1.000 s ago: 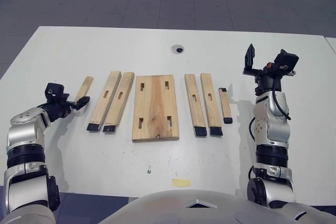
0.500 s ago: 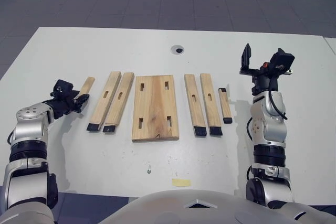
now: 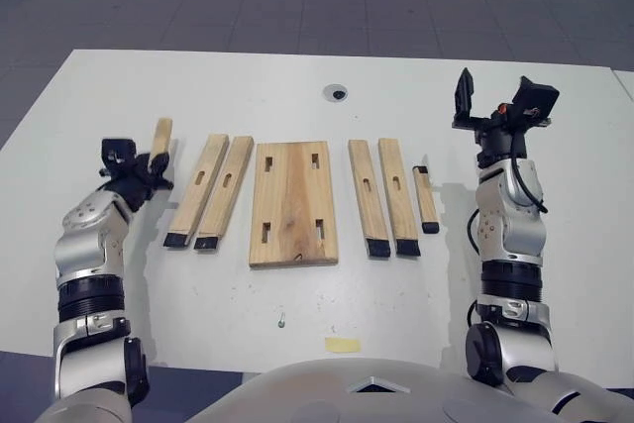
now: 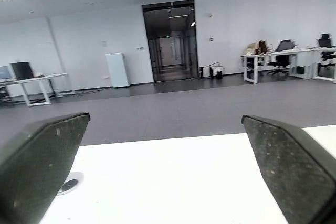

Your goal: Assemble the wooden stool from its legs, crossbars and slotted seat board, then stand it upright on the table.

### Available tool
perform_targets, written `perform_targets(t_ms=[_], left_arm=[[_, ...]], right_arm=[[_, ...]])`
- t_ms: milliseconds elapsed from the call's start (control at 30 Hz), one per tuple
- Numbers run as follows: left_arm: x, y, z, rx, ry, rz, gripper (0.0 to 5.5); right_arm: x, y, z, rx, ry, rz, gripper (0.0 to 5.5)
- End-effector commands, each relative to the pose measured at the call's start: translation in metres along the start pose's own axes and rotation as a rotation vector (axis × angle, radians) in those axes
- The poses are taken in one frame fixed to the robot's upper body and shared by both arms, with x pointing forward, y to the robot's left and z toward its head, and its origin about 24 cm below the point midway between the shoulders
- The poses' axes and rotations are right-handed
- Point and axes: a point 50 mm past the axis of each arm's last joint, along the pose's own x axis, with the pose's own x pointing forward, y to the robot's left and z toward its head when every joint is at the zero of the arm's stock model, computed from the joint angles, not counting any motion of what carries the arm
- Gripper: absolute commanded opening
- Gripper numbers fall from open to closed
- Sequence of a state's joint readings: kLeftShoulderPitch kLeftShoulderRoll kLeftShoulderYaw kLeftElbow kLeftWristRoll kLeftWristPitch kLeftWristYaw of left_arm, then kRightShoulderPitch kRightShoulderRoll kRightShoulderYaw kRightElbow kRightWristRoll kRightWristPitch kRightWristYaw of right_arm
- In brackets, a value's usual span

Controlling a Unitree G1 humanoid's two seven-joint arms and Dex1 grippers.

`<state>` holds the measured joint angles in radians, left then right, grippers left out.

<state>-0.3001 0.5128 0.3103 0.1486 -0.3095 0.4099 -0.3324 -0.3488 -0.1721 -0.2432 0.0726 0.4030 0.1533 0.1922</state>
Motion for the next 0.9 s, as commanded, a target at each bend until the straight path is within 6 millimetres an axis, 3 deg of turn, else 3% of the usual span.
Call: perform_targets(t_ms=[33, 200, 333, 700, 900], left_arm=[[0.008, -0.047, 0.059, 0.06, -0.194, -0.16, 1.3], [-0.005, -0.123, 0.071, 0.154, -0.269, -0.508, 1.3], [-0.015, -0.154, 0.062, 0.128, -0.261, -0.633, 1.3], [-0.029, -0.188, 0.047, 0.101, -0.222, -0.724, 1.3], [-0.037, -0.194, 0.044, 0.136, -0.217, -0.814, 1.3]], right_arm=[[0.002, 0.039, 0.015, 0.414, 0.064, 0.341, 5.4], [-0.011, 0.074, 0.026, 0.652, 0.139, 0.619, 5.4], [-0.011, 0.084, 0.026, 0.735, 0.176, 0.624, 5.4], [-0.007, 0.109, 0.003, 0.848, 0.288, 0.585, 5.4], [-0.013, 0.118, 0.0, 0.882, 0.339, 0.636, 4.45]])
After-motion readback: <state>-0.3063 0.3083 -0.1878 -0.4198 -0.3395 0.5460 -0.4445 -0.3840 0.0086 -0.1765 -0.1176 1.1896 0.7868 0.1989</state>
